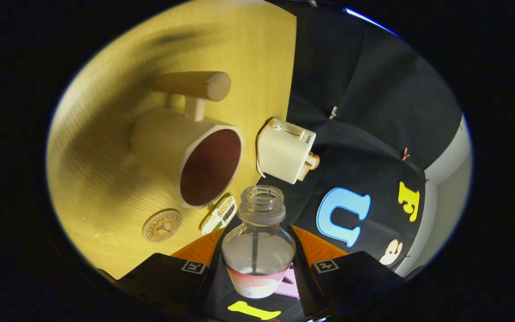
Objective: Take the bottle from table, then pour the juice into the cup, finally place the bottle on the coaster
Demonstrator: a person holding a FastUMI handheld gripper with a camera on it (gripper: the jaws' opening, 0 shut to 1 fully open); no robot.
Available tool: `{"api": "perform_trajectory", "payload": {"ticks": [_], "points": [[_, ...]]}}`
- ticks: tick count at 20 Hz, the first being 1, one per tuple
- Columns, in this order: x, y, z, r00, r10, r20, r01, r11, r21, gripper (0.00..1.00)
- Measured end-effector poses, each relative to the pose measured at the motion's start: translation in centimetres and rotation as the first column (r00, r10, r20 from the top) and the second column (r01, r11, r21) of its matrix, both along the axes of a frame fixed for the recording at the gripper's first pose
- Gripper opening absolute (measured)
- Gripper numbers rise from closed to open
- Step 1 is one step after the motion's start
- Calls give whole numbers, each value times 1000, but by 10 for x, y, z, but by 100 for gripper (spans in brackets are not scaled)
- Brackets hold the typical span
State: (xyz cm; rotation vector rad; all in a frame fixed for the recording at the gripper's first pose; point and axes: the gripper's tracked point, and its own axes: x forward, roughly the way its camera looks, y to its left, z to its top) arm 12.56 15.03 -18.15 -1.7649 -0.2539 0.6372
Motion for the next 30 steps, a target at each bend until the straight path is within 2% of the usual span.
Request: {"api": "perform_trajectory", "payload": {"ticks": [3,6,8,10,12,15,17,19,21,23,25,27,30], "points": [[2,-10,10,996,-62,-57,69,988,138,71],[4,-19,20,986,-106,-127,136,955,263,72],[1,-27,29,974,-128,-189,188,920,344,72],[1,-37,41,953,-147,-264,252,868,428,72],[5,-41,54,928,-153,-339,320,792,520,72],[15,-45,86,911,-107,-398,359,679,640,72],[21,-51,95,877,-83,-473,425,592,685,72],[28,-59,103,837,-54,-545,495,499,711,72],[35,-63,116,819,-9,-573,524,416,743,72],[39,-66,123,799,39,-600,551,349,758,72],[41,-66,123,761,98,-642,598,279,751,72],[48,-72,124,730,146,-667,641,193,743,72],[67,-78,118,706,178,-686,679,106,727,72]]}}
